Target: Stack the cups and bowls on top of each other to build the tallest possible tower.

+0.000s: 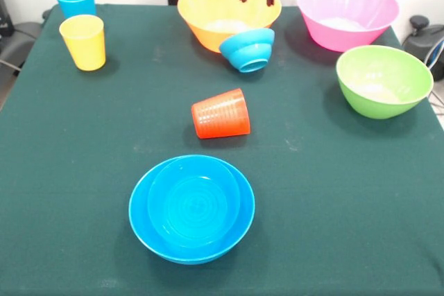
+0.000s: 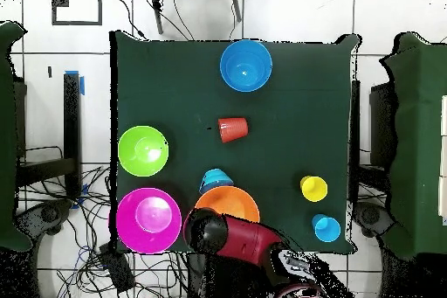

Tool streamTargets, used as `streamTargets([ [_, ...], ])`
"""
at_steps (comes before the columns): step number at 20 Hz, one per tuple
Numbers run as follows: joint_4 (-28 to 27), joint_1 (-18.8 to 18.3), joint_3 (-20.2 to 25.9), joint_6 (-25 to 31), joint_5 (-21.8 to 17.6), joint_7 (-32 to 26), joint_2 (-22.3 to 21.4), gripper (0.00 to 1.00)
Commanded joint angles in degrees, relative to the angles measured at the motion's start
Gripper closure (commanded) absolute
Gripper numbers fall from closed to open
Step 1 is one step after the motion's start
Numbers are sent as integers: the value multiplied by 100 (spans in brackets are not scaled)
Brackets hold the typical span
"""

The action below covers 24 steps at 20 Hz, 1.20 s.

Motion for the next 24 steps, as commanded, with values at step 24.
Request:
streamTargets([
  [24, -657, 1100, 232, -180, 632, 1243, 708, 0],
])
